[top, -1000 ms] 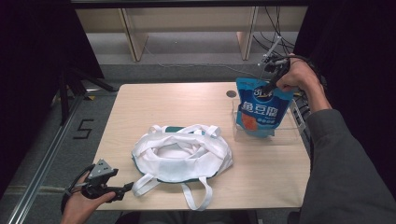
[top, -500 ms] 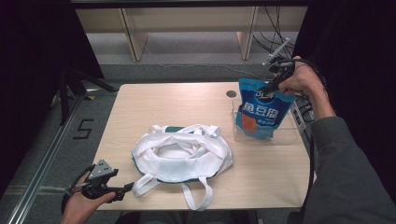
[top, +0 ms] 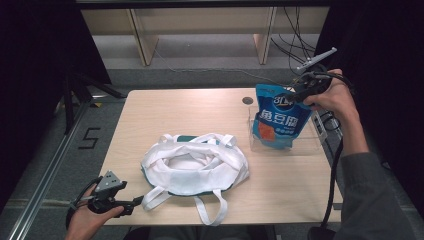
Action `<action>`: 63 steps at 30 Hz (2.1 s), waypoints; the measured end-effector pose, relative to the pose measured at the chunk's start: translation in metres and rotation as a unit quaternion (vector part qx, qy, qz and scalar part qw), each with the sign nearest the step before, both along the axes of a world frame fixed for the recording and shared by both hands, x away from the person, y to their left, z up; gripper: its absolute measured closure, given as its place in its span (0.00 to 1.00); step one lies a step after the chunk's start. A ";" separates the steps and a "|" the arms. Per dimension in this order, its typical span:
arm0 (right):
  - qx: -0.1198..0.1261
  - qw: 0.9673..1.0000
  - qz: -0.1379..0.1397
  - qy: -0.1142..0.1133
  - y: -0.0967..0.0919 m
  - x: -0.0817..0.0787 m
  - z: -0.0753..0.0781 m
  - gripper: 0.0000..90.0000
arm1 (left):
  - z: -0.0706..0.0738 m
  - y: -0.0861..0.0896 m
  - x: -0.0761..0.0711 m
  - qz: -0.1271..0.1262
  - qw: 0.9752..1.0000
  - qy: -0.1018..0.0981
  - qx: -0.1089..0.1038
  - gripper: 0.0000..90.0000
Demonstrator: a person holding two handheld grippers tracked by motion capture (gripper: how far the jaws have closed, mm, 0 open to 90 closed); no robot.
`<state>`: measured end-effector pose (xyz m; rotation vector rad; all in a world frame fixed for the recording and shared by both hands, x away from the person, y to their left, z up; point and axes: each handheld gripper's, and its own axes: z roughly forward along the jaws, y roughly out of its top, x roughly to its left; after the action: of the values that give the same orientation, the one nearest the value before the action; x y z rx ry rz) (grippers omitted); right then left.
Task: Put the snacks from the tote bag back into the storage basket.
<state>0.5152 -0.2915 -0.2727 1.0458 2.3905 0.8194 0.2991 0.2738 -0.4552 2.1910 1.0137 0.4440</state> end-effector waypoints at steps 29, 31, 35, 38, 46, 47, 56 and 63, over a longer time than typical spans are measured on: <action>0.053 0.993 -0.103 -0.012 -0.047 -0.073 -0.060 0.45 | -0.001 0.000 0.000 0.006 1.000 -0.007 -0.007 0.23; 0.047 0.994 -0.098 -0.019 -0.050 -0.074 -0.066 0.45 | -0.002 -0.002 -0.001 0.012 1.000 0.003 -0.016 0.23; 0.058 0.992 -0.111 0.000 -0.052 -0.079 -0.073 0.47 | -0.001 0.000 0.001 -0.001 1.000 -0.001 0.001 0.23; 0.063 0.992 -0.111 0.009 -0.054 -0.081 -0.079 0.55 | -0.001 0.000 0.001 0.000 1.000 -0.002 0.000 0.23; 0.067 0.994 -0.087 0.010 -0.056 -0.081 -0.084 0.98 | -0.002 -0.001 0.000 0.007 1.000 -0.007 -0.010 0.23; 0.074 0.993 -0.091 0.014 -0.054 -0.080 -0.084 1.00 | -0.001 0.000 0.001 -0.002 1.000 -0.001 0.002 0.23; 0.055 0.995 -0.088 -0.005 -0.053 -0.062 -0.085 1.00 | -0.001 0.000 0.000 0.000 1.000 0.000 0.001 0.24; 0.055 0.994 -0.099 0.003 -0.059 -0.052 -0.086 1.00 | -0.001 0.000 0.000 -0.001 1.000 0.000 0.002 0.24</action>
<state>0.4631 -0.3500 -0.3584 1.3061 2.2221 0.8837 0.2994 0.2738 -0.4559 2.1950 1.0105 0.4449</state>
